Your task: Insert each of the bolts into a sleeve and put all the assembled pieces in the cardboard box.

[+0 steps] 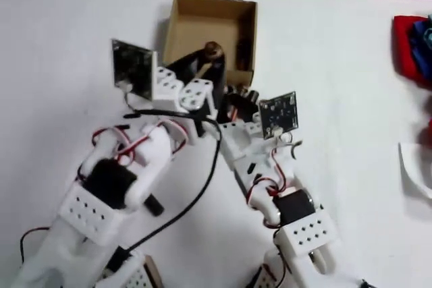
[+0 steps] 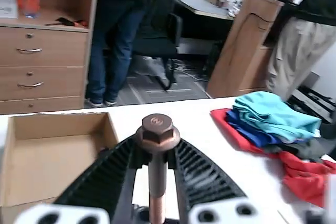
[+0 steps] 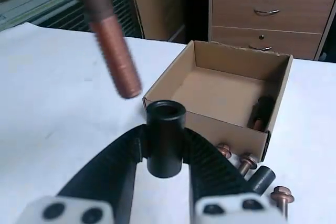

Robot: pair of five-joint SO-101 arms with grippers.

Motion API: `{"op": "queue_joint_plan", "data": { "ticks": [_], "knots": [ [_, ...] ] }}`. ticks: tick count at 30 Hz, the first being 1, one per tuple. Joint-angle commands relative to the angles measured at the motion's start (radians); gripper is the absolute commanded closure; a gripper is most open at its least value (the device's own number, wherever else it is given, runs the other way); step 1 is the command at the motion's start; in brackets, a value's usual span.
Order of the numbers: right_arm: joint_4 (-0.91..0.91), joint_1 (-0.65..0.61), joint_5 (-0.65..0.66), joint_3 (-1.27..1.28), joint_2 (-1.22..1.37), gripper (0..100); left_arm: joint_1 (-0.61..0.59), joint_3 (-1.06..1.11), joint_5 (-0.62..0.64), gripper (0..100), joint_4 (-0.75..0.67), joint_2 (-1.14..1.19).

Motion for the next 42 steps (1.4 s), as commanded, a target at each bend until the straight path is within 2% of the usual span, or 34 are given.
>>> {"op": "queue_joint_plan", "data": {
  "ticks": [1,11,16,19,33,42],
  "knots": [
    [-0.025,0.004,-0.008,-0.005,-0.022,97.8,0.052,-0.101,0.000,97,0.034,0.014],
    [-0.025,0.016,-0.003,-0.006,-0.030,97.8,0.012,-0.054,-0.003,97,0.028,0.054],
    [-0.025,0.015,0.133,-0.006,-0.033,97.8,-0.017,-0.094,-0.002,97,-0.006,0.117],
    [-0.019,0.015,0.172,-0.005,-0.082,97.8,-0.018,-0.113,-0.002,97,-0.003,0.146],
    [-0.016,0.021,0.227,0.184,-0.349,97.8,-0.012,-0.105,-0.002,97,0.002,0.160],
    [-0.016,0.021,0.227,0.193,-0.374,97.8,-0.009,-0.105,0.003,97,0.058,0.160]
  ]
}}
